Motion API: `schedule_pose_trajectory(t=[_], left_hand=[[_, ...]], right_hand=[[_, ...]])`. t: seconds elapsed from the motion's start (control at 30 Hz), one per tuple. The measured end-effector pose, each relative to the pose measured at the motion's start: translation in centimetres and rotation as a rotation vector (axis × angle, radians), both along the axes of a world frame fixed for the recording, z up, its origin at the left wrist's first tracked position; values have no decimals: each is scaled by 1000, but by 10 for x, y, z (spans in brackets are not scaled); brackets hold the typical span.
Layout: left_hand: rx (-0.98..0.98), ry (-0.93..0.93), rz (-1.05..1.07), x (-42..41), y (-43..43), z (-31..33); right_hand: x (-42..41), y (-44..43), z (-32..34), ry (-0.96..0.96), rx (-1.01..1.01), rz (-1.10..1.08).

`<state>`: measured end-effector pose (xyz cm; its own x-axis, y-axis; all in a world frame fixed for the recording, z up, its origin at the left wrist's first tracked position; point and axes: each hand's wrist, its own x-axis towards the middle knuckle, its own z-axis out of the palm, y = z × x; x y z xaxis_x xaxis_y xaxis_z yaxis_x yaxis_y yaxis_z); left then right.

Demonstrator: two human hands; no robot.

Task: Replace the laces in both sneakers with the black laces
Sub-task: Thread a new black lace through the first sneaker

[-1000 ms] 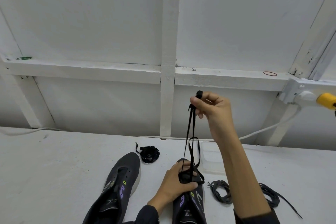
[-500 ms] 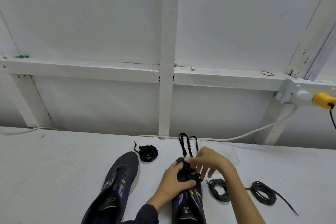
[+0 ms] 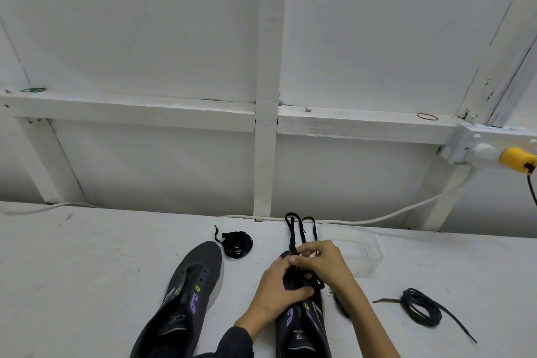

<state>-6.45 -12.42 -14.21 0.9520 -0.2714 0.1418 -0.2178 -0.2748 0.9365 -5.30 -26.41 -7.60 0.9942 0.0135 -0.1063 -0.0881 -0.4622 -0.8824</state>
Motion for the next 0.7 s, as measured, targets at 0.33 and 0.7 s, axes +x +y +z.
schedule_pose_trajectory(t=[0.33,0.7], left_hand=[[22,80,-4,3,2,0],[-32,138,-9,2,5,0]], right_hand=[[-11,2,11,-101,243,38],[-5,5,105,-327,513,122]])
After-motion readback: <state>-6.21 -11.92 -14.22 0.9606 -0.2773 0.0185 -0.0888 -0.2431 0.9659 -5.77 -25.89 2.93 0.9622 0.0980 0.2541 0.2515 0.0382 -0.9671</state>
